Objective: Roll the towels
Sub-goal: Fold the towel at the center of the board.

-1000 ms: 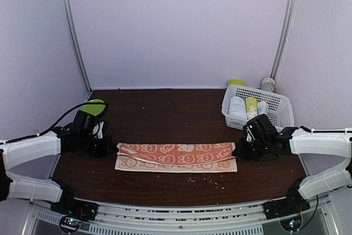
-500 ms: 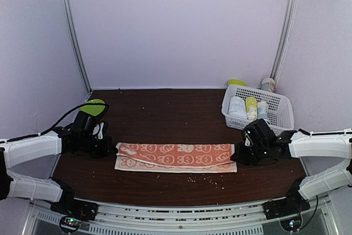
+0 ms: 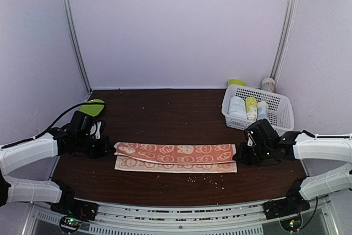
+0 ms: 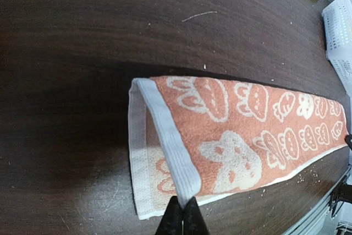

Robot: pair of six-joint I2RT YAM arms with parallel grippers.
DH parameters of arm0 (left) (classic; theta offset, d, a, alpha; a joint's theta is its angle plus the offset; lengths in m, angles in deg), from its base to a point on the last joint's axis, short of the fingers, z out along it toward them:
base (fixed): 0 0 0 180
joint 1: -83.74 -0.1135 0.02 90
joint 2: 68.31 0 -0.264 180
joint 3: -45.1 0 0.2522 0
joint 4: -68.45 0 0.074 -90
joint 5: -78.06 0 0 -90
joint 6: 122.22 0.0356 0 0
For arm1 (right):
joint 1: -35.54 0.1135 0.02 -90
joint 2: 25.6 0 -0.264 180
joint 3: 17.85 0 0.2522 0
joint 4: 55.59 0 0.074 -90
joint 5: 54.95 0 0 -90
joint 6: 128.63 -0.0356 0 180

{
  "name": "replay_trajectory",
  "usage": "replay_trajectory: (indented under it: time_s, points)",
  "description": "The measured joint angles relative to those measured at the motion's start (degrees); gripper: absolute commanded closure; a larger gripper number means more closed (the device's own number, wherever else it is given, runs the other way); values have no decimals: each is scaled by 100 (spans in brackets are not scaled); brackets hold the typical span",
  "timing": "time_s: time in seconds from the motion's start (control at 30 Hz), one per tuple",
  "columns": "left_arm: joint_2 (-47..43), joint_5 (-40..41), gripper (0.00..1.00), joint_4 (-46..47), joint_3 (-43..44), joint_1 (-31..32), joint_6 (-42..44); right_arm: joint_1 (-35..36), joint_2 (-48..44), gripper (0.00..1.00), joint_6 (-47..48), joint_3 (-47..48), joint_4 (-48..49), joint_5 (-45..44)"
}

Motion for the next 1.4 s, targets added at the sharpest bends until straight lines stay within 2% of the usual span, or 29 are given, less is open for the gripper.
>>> replay_trajectory:
  time_s: [0.97, 1.07, 1.1, 1.27, 1.4]
  points:
    - [291, 2, 100, 48, -424, 0, 0, 374, 490, 100, -149, -330, 240, -2]
    - [326, -13, 100, 59, -424, 0, 2, 387, 514, 91, -146, -330, 245, -2]
    - [332, -17, 98, 59, -424, 0, 2, 387, 514, 87, -140, -330, 245, -4]
    - [332, -66, 61, 52, -424, -2, 37, 387, 511, 61, -133, -328, 216, -46]
    - [291, -107, 41, -72, -400, -4, 68, 389, 393, 56, -85, -240, -24, -142]
